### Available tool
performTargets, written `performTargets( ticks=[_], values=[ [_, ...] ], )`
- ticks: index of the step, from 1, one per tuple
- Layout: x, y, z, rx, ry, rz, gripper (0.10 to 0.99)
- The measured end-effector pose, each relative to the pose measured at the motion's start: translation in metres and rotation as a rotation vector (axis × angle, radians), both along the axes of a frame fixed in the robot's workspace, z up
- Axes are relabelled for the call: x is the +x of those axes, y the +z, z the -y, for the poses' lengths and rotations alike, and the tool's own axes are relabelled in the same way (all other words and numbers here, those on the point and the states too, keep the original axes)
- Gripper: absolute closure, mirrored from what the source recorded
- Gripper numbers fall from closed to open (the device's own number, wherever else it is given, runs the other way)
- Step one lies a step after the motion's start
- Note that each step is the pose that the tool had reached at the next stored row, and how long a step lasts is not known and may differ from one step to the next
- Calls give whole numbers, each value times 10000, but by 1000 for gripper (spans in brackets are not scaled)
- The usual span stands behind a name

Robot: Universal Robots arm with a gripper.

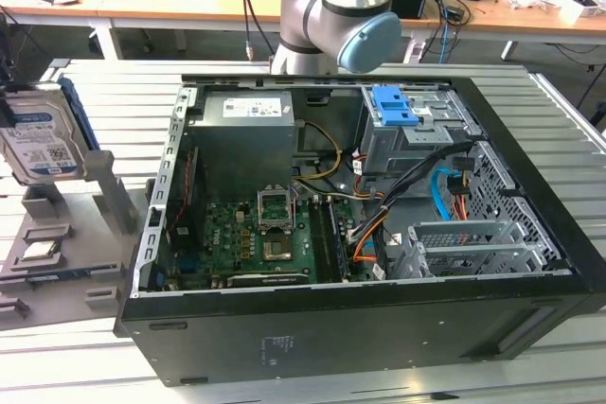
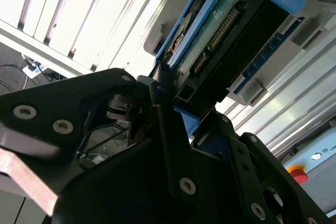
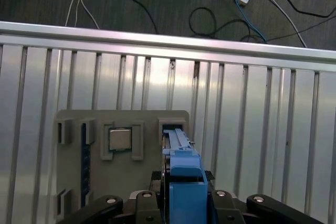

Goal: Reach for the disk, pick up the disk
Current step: 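Pick up the disk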

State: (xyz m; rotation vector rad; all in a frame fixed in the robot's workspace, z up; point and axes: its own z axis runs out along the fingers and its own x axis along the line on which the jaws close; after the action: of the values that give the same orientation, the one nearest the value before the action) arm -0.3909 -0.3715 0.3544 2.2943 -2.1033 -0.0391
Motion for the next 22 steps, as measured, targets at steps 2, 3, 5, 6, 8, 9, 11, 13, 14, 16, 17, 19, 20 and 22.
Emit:
performTargets(
  ticks=[2, 3, 5, 6, 8, 9, 11, 13, 14, 16, 17, 19, 20, 22],
  values=[
    [0, 30, 0, 0, -1, 0, 718],
    [0, 45, 0, 0, 0, 0, 718],
    [0, 78, 0, 0, 0, 1, 718],
    [0, 91, 0, 0, 0, 0, 718],
    [0, 114, 0, 0, 0, 0, 718],
    [0, 126, 0, 0, 0, 0, 718],
    [0, 156, 0, 0, 0, 1, 718],
    [0, 187, 0, 0, -1, 0, 718],
    [0, 205, 0, 0, -1, 0, 718],
    [0, 247, 0, 0, 0, 0, 718],
    [0, 260, 0, 0, 0, 0, 718],
    [0, 283, 0, 0, 0, 0, 718],
    [0, 301, 0, 0, 0, 0, 718],
    [0, 331, 0, 0, 0, 0, 718]
  ],
)
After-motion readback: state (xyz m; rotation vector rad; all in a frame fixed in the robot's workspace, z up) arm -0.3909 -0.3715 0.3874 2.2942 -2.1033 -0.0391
